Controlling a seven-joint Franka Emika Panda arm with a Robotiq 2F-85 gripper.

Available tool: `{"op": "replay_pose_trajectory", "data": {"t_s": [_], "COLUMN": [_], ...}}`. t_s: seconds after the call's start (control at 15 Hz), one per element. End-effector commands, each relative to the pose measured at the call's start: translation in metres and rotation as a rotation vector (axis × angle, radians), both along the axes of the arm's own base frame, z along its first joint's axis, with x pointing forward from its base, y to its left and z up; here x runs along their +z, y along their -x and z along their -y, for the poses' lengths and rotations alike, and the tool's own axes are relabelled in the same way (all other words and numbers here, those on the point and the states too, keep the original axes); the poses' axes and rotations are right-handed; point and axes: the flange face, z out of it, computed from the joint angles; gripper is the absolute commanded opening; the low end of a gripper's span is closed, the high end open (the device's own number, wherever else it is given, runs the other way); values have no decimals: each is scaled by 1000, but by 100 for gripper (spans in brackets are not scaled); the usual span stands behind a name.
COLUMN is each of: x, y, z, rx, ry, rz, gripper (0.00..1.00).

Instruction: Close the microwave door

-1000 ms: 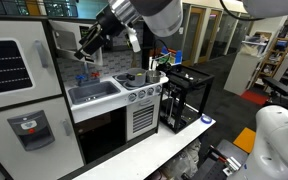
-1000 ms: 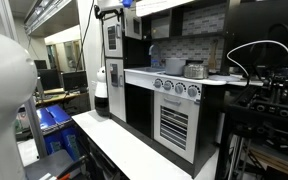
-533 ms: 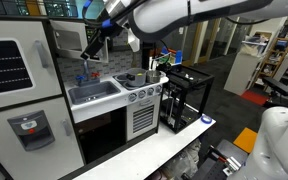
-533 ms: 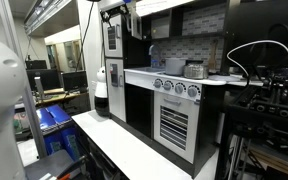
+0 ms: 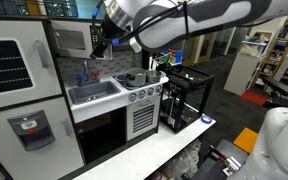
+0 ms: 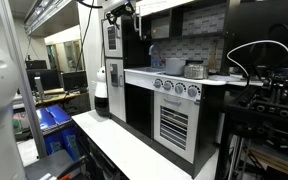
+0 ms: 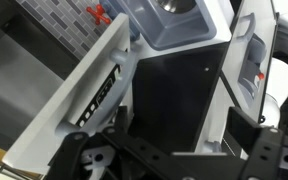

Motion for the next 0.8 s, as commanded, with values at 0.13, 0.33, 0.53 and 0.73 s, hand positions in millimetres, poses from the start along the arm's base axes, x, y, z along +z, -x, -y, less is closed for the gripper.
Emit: {"op": "replay_pose_trajectory", "data": {"t_s": [0.13,0.33,0.53,0.73], "x": [1,2,6,7], "y": [-16,-25,-35,-43], "z": [32,55,72,75], "rx": [-73,-108,-121,-115], "ry": [72,122,164,168], "rz": [-9,-4,20,24], "gripper": [100,100,100,100]}}
